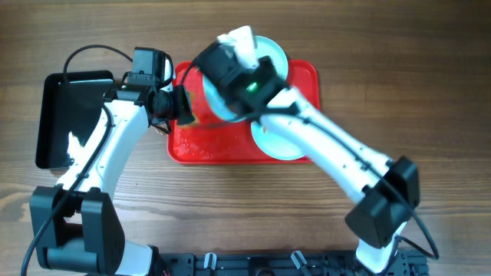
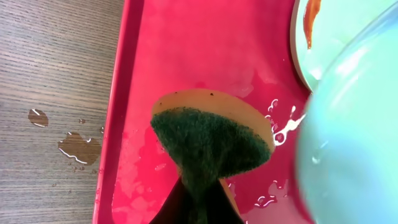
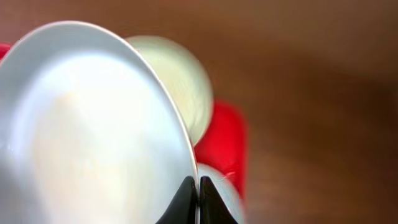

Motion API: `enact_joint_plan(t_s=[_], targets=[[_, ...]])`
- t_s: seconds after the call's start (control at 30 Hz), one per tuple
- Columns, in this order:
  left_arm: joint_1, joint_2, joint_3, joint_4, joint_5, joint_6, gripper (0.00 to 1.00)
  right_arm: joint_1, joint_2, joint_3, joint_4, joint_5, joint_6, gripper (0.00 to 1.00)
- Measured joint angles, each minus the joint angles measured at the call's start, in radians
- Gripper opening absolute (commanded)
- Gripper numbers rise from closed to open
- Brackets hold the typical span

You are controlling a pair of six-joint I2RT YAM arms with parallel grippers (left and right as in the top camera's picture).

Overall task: Clean dirty plates on tray and stack at the side
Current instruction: 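Lift the cleaned plate with the right gripper toward the upper right, then set the plate down at the upper right and release it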

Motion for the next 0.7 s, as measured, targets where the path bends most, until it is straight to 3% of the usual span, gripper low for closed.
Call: enact_joint_plan(t_s=[0.13,0.17,0.27,0.4,0.57,0.6,0.63,0.67,0.7], targets=[[0.0,0.0,0.0,0.001,0.0,0.0,0.04,-0.256,0.0,0.0,-0.04,-0.362,0.029,0.04],[0.0,0.0,0.0,0.002,0.0,0.0,0.04,-0.375,0.0,0.0,-0.049,-0.486,0.034,0.04],[0.0,0.0,0.0,0.0,0.0,0.0,0.04,-0.587,0.0,-0.001,-0.053,-0.663,0.039,0.04],[0.0,0.0,0.0,0.0,0.0,0.0,0.04,-0.797,-0.001,-0.087,0.006,-0.752,0.042,0.04],[0.0,0.0,0.0,-0.003,0.0,0.0,0.04,-0.874,-0.002,-0.319,0.201,-0.718,0.092,0.05],[0.0,0.0,0.0,-0.005,0.0,0.0,0.04,-0.876,-0.002,-0.352,0.226,-0.71,0.106,0.09],[0.0,0.0,0.0,-0.008,0.0,0.0,0.04,-0.876,-0.002,-0.378,0.247,-0.7,0.116,0.25],[0.0,0.0,0.0,-0.008,0.0,0.0,0.04,-0.876,-0.002,-0.397,0.264,-0.695,0.13,0.65],[0.0,0.0,0.0,-0.009,0.0,0.0,0.04,-0.876,-0.002,-0.405,0.268,-0.692,0.137,0.77]])
